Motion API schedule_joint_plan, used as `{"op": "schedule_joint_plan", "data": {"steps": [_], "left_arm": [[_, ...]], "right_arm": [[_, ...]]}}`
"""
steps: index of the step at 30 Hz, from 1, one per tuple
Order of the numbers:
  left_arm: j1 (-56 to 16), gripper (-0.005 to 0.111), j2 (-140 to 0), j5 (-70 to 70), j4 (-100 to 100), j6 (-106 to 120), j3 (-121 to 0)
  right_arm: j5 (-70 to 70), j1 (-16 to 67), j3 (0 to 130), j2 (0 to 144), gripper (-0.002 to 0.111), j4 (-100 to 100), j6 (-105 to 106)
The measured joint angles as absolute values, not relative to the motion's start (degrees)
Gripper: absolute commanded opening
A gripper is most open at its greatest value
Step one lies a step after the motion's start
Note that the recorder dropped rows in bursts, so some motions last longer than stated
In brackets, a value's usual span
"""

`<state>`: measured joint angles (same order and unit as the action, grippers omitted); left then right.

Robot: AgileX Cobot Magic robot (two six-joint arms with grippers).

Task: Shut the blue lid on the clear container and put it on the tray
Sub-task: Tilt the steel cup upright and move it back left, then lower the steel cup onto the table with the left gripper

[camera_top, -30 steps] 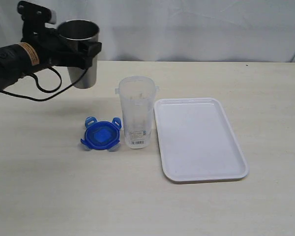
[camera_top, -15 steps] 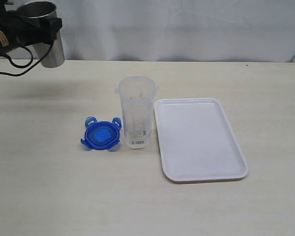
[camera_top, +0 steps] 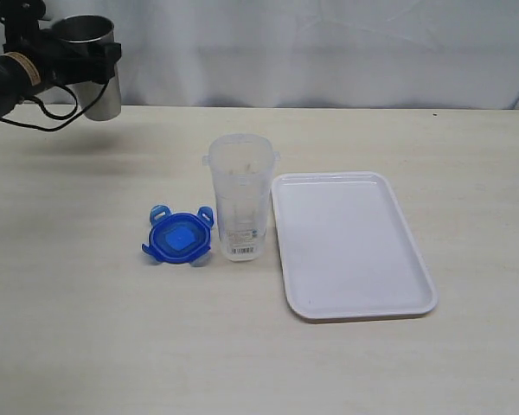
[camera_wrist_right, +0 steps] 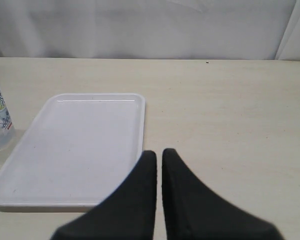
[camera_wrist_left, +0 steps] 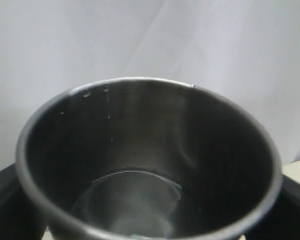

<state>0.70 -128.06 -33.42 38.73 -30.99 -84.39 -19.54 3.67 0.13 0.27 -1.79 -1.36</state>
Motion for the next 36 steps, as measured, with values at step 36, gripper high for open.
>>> {"op": "schedule_joint_plan", "data": {"steps": [36], "left_arm": [[3.29,0.0,-133.3,-47.17,29.37,-23.9,-75.61]], "right_arm": [[-19.54,3.67,0.13,0.27,0.005,-1.79,-1.36]]}}
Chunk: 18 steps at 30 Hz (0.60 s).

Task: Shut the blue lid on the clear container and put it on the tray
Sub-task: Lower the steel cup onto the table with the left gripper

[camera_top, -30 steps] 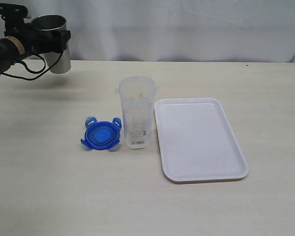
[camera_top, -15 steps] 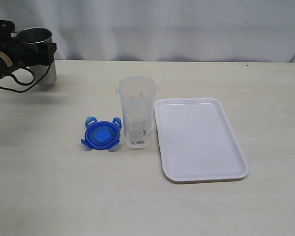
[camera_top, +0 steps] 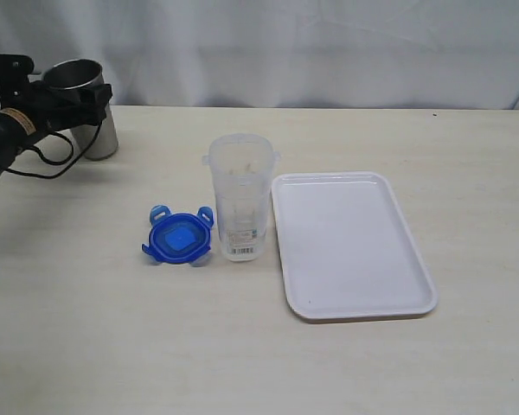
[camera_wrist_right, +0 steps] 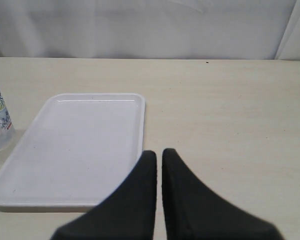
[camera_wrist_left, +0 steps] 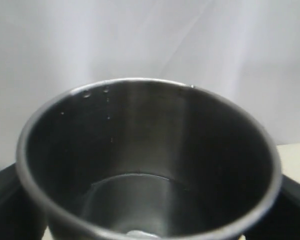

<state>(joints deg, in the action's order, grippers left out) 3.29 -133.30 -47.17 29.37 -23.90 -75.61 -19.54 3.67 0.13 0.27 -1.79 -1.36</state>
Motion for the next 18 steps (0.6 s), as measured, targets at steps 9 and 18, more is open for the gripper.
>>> {"op": "schedule_joint_plan", "data": {"steps": [9,18], "left_arm": [[-0.38,0.0,-133.39,-43.52,29.13,-23.03,-79.1],[-2.09,0.0,-133.39,-38.76,29.13,-22.4,-81.32]], "right_arm": [[-19.54,3.67,0.13,0.27,0.005,-1.79,-1.36],[-19.54,3.67,0.13,0.27,0.005,-1.79,-1.36]]}}
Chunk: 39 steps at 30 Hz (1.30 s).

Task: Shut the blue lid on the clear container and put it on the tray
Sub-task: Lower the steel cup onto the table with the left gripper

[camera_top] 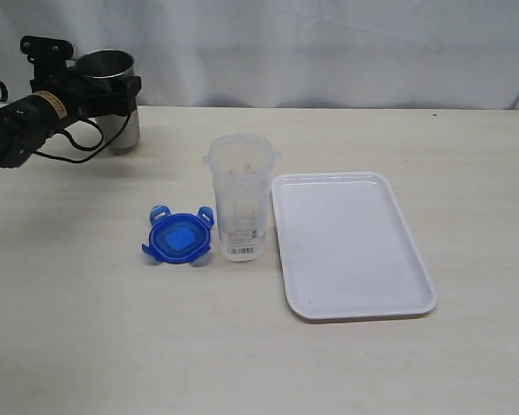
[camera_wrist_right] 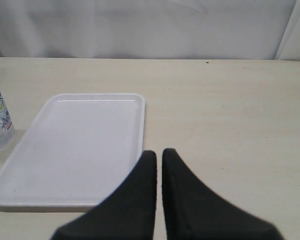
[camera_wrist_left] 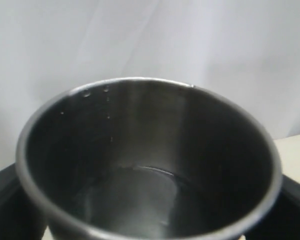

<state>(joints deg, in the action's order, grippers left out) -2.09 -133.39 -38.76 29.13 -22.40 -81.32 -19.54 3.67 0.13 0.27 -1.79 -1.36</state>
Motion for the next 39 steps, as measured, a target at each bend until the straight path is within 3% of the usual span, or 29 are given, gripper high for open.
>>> {"op": "schedule_joint_plan", "data": {"steps": [22,24,26,27,29,30,31,39], "left_arm": [[-1.99,0.0,-135.69,-41.21,29.5,-22.4,-81.41],[-1.99,0.007,-135.69,-40.62,29.5,-22.4,-81.54],[-1.99,0.028,-135.69,-39.98,29.5,-22.4,-81.67],[-1.99,0.047,-135.59,-39.89,29.5,-22.4,-81.67],[-1.99,0.072,-135.59,-39.86,29.38,-22.51,-81.67],[-1.99,0.078,-135.59,-39.76,28.86,-22.51,-81.67],[-1.99,0.083,-135.59,-39.76,28.61,-22.51,-81.67],[-1.99,0.083,-135.59,-38.32,30.02,-22.51,-81.67]], "right_arm": [[-19.54,3.67,0.13,0.27,0.005,-1.79,-1.36],[-19.54,3.67,0.13,0.27,0.005,-1.79,-1.36],[-19.54,3.67,0.13,0.27,0.005,-1.79,-1.36],[-19.54,3.67,0.13,0.27,0.005,-1.79,-1.36],[-19.54,3.67,0.13,0.27,0.005,-1.79,-1.36],[-19.54,3.67,0.13,0.27,0.005,-1.79,-1.36],[-19.54,3.67,0.13,0.27,0.005,-1.79,-1.36],[-19.54,3.67,0.13,0.27,0.005,-1.79,-1.36]]}}
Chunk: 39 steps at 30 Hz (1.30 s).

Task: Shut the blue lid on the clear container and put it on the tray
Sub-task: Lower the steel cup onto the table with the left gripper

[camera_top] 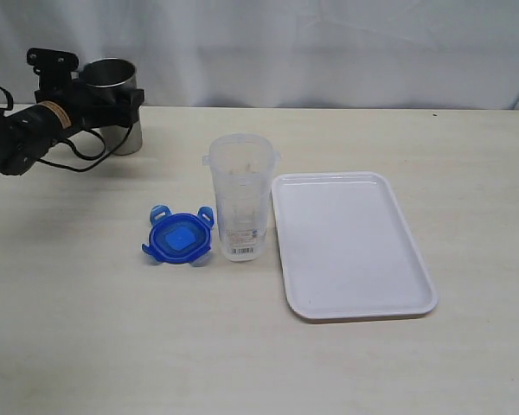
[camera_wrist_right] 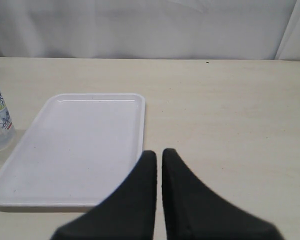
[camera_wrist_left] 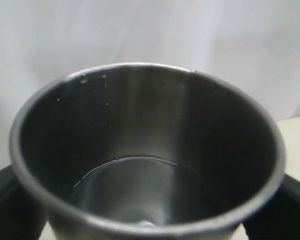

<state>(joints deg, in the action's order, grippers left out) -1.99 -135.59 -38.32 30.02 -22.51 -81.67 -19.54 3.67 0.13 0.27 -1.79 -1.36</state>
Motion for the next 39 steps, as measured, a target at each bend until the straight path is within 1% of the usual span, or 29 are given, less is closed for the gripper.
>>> {"op": "schedule_joint_plan", "data": {"steps": [11,25,33,39], "left_arm": [[-1.99,0.096,-135.59,-37.34,33.19,-22.51,-81.67],[-1.99,0.096,-135.59,-33.47,32.94,-22.41,-81.54],[-0.91,0.096,-135.49,-38.29,31.32,-22.41,-78.46],[-0.54,0.096,-135.49,-38.84,31.23,-21.55,-76.24]], "right_arm": [[-19.54,3.67,0.13,0.27,0.005,-1.79,-1.36],[-19.54,3.67,0.13,0.27,0.005,-1.79,-1.36],[-19.54,3.67,0.13,0.27,0.005,-1.79,-1.36],[-19.54,3.67,0.13,0.27,0.005,-1.79,-1.36]]}}
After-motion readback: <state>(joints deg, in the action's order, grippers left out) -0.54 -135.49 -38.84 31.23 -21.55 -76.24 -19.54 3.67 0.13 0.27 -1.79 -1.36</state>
